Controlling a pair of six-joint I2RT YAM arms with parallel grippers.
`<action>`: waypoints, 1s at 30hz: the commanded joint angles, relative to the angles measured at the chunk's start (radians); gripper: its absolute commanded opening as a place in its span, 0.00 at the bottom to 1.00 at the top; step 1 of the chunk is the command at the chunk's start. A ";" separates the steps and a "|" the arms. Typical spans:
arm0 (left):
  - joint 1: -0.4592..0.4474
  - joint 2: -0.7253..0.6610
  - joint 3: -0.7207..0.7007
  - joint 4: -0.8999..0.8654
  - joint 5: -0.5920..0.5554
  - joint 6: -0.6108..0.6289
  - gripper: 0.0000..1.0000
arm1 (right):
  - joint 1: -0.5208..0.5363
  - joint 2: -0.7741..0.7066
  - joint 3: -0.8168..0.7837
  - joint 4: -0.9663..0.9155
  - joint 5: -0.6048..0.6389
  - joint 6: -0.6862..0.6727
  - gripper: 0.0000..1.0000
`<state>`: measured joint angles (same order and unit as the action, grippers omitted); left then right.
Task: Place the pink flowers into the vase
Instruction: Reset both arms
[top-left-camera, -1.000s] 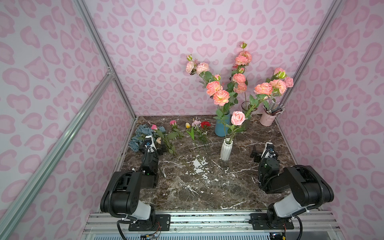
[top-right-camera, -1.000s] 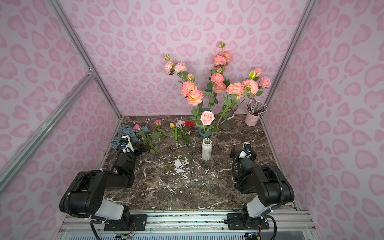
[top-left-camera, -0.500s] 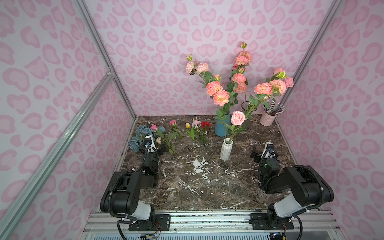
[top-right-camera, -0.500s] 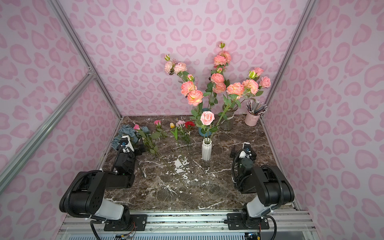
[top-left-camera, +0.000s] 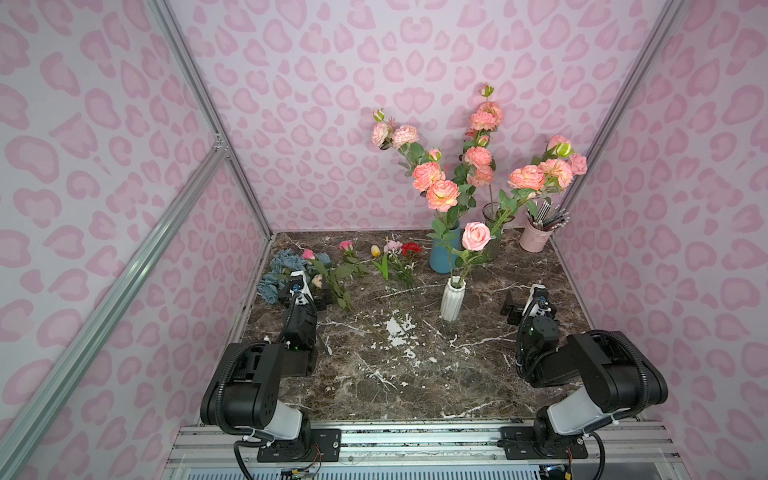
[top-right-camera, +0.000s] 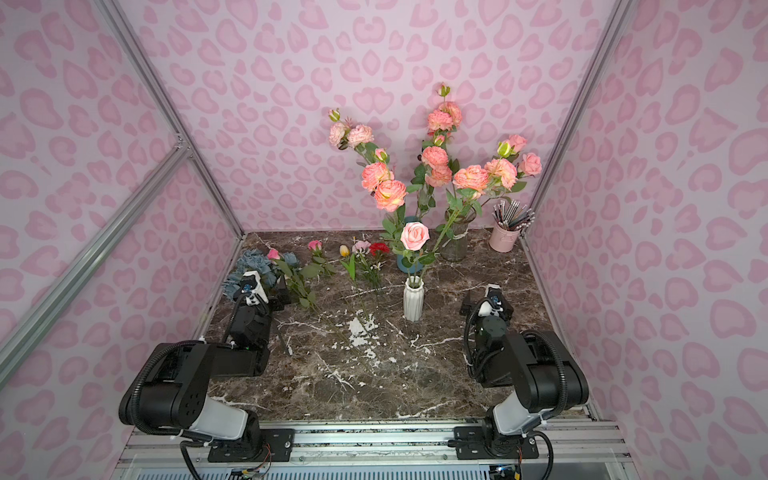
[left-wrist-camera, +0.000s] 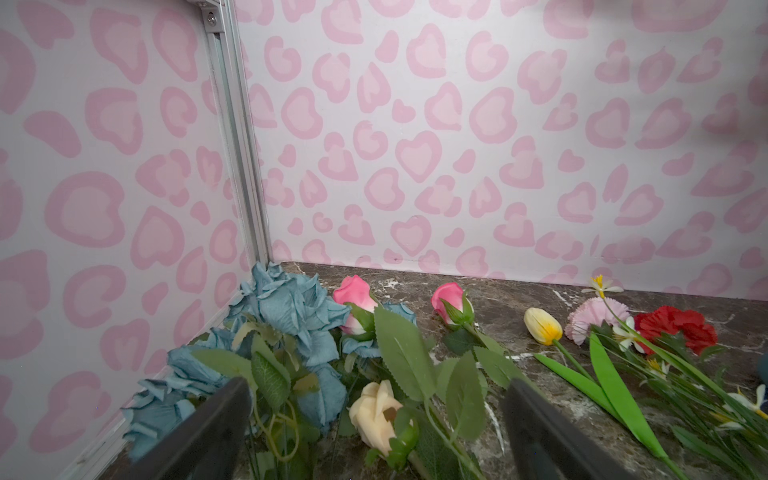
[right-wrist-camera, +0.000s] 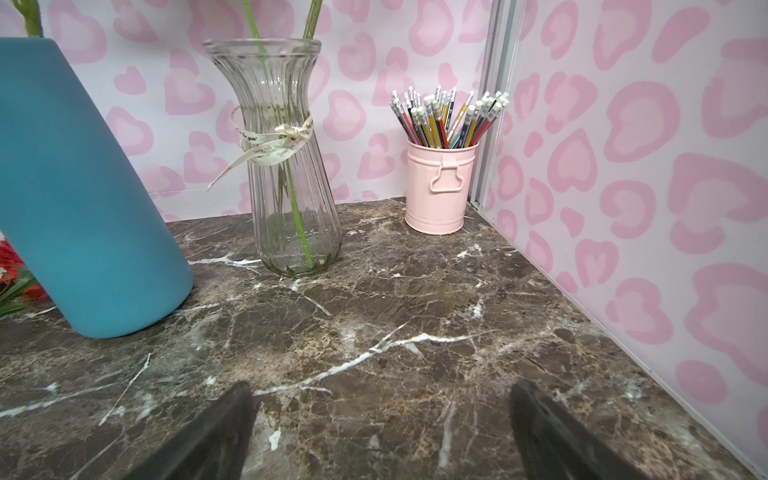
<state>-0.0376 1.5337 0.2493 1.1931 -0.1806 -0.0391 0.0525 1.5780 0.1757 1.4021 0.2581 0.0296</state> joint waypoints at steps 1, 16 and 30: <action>0.001 -0.003 0.008 0.014 0.004 -0.002 0.98 | 0.001 -0.003 0.004 0.023 -0.007 0.006 0.99; 0.001 0.000 0.010 0.013 0.004 -0.002 0.98 | 0.001 -0.004 0.004 0.023 -0.007 0.005 0.99; 0.001 0.000 0.021 -0.006 0.056 0.016 0.98 | 0.000 -0.005 0.003 0.023 -0.007 0.005 0.99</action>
